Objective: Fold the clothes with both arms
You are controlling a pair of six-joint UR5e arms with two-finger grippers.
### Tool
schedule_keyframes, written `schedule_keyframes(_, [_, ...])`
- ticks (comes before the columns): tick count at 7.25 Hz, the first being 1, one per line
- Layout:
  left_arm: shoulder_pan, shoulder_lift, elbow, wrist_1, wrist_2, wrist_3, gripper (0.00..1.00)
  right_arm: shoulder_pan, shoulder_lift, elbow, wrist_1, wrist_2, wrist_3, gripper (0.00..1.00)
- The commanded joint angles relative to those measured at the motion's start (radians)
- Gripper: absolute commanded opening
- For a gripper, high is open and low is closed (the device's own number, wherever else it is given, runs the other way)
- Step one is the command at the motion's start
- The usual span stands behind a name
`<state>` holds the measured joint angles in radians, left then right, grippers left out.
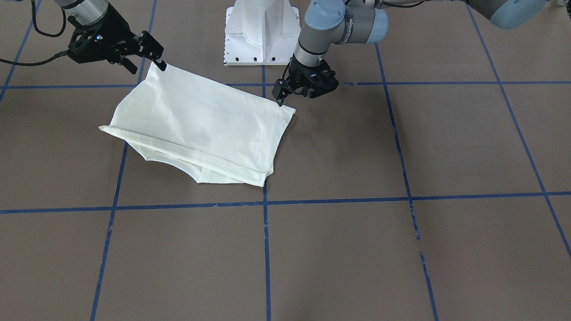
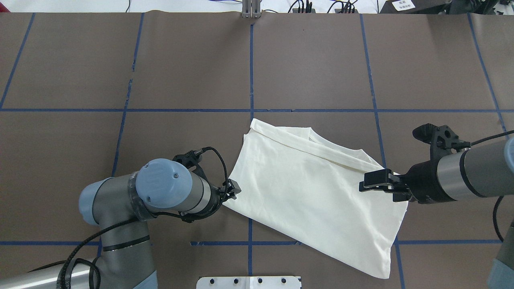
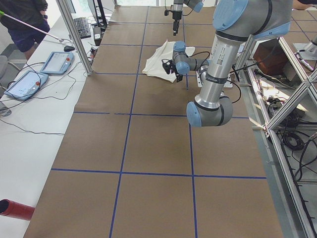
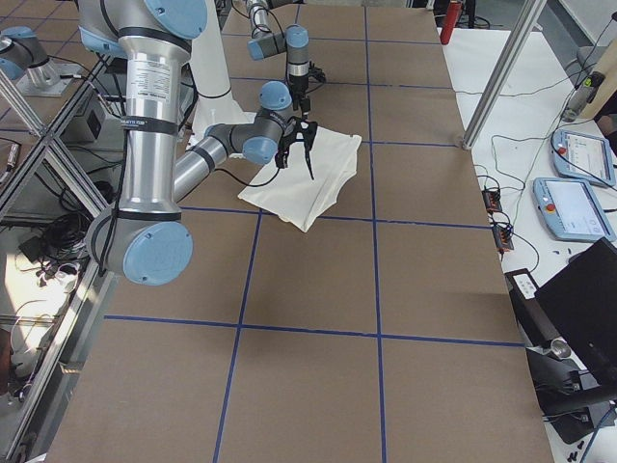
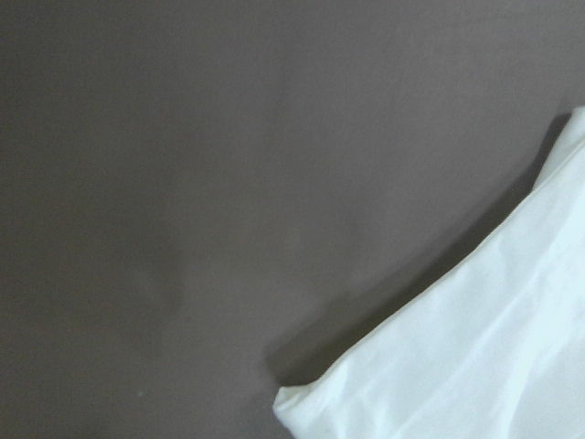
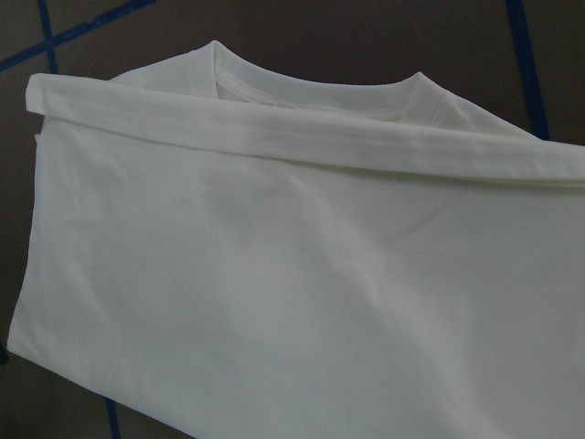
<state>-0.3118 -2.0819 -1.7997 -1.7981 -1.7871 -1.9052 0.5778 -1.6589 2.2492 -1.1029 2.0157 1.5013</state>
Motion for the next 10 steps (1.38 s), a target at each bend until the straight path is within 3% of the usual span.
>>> schedule_keyframes(1, [0.016,-0.009,0.036,-0.006,0.055,-0.006,0.89,0.022,0.021,-0.007,0.000,-0.002,-0.003,1.00])
schedule_keyframes(3, [0.005,-0.009,0.042,-0.020,0.058,-0.002,0.81,0.022,0.022,-0.008,-0.002,0.001,-0.003,1.00])
schedule_keyframes(5, [0.007,-0.021,0.071,-0.053,0.058,-0.005,0.63,0.025,0.022,-0.013,0.000,0.001,-0.003,1.00])
schedule_keyframes(6, [0.007,-0.023,0.074,-0.053,0.058,-0.003,0.49,0.025,0.021,-0.013,0.000,0.003,-0.003,1.00])
schedule_keyframes(8, [-0.004,-0.024,0.069,-0.052,0.058,0.014,0.00,0.028,0.021,-0.011,0.000,0.006,-0.003,1.00])
schedule_keyframes(10, [-0.065,-0.024,0.062,-0.043,0.045,0.086,0.00,0.028,0.019,-0.013,-0.002,0.006,-0.003,1.00])
